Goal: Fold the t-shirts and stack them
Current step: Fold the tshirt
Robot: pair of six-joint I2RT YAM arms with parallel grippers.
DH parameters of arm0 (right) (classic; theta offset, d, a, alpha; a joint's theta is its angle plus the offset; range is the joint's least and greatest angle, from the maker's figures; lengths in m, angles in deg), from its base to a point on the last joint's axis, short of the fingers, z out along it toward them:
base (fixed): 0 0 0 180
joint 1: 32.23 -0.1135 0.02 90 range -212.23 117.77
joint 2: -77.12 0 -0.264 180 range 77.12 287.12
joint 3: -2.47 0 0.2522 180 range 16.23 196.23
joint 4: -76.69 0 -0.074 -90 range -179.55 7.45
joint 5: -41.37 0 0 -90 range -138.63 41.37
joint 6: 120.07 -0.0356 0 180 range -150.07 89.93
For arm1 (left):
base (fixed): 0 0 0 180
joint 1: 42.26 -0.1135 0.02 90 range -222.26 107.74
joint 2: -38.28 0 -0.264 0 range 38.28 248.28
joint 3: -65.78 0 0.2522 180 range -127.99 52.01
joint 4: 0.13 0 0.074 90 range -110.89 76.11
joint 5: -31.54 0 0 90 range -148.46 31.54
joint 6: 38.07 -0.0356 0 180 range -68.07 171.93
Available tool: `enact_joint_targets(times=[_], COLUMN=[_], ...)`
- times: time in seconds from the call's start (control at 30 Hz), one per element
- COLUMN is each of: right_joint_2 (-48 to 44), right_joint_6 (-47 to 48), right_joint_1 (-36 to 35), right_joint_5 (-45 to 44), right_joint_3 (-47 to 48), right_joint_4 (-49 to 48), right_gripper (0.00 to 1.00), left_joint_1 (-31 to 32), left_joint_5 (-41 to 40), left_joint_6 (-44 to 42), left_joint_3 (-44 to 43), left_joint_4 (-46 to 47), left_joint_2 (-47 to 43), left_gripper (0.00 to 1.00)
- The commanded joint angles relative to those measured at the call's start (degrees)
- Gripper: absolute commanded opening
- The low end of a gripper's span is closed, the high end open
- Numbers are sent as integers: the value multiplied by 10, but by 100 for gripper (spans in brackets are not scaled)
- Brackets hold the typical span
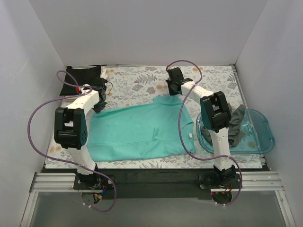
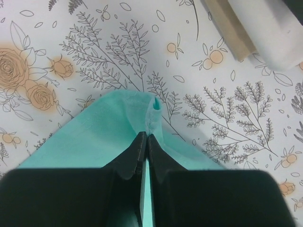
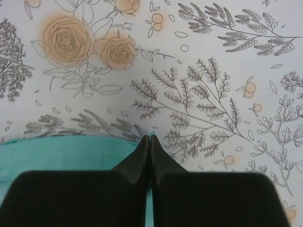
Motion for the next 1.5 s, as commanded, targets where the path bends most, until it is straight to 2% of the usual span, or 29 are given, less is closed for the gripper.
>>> enact_joint_targets(times=[0.0, 0.27, 0.6, 1.03, 1.47], right_joint_2=[-96, -265, -415, -556, -645], right_joint_6=[16, 8, 1, -14, -46], right_joint_1=[-16, -29, -37, -41, -50], right_joint_5=[-10, 4, 13, 33, 68], right_joint_3=[-51, -247, -396, -500, -578], right_joint_4=[-22, -97, -125, -127, -98], right_gripper=[1, 1, 1, 1, 1], left_joint_1=[3, 6, 10, 13, 27], left_joint_5=[-16, 2, 9, 9, -3], left_joint_6=[11, 38, 74, 127, 205], left_joint_3=[19, 97, 179, 228, 303], left_joint_4=[0, 21, 20, -11, -51], left_joint_2=[-58, -136, -246, -331, -425], left_gripper=[0, 0, 0, 0, 0])
